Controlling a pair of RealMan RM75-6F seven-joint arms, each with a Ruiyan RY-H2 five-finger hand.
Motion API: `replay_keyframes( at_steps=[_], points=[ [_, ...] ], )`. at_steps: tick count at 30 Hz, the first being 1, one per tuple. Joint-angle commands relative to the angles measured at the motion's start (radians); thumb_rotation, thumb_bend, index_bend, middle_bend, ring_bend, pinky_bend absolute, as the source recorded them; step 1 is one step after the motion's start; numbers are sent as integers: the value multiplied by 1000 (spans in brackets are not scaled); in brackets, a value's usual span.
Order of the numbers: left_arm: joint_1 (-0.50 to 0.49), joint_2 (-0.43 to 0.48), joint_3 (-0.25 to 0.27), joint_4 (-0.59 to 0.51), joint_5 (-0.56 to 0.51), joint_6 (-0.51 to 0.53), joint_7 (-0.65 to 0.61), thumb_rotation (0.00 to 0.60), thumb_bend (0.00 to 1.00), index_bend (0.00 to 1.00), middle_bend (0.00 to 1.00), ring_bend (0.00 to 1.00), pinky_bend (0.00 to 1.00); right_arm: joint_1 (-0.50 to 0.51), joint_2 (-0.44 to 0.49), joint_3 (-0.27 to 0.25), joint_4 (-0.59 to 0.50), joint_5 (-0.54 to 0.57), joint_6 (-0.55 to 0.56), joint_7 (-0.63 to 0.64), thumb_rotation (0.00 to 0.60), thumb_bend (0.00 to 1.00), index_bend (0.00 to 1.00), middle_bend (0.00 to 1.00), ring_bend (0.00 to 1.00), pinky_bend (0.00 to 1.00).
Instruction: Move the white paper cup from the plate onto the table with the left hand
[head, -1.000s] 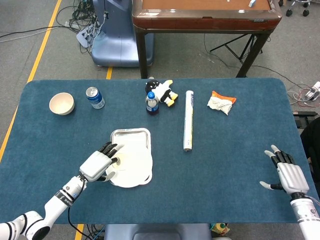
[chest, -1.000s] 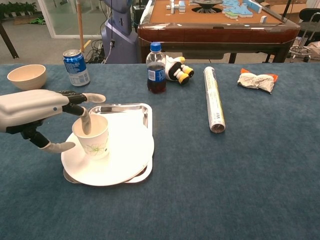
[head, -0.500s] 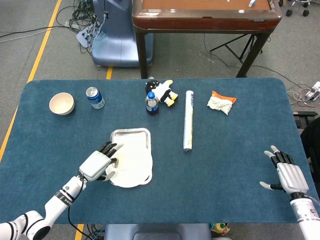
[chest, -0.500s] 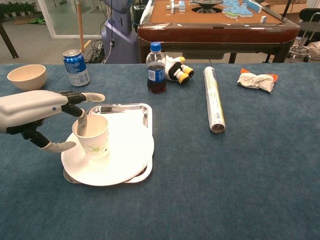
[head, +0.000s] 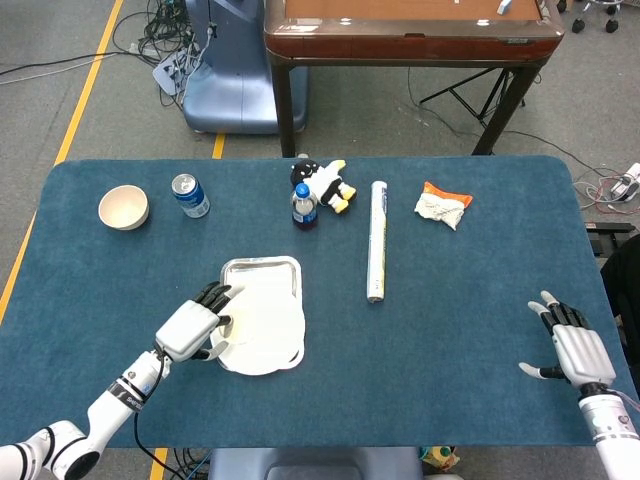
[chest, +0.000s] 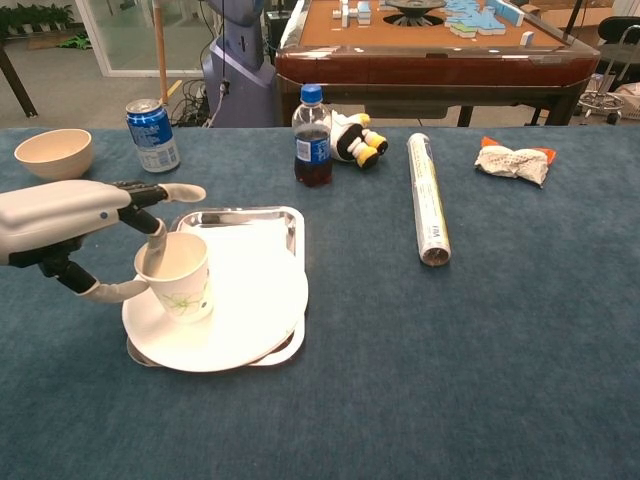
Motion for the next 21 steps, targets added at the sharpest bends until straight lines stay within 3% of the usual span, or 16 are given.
replay_keyframes(
  at_steps=[1, 21],
  points=[
    [1, 5, 0, -7, 2, 4, 2, 600, 321, 567, 0, 0, 0, 1, -1, 0, 1, 1, -1, -1, 600, 183, 0, 0, 0, 0],
    [15, 27, -7, -35, -2, 34, 16, 600, 321, 614, 0, 0, 0, -1, -2, -1, 2, -6, 6, 2, 600, 183, 0, 0, 0, 0]
  ],
)
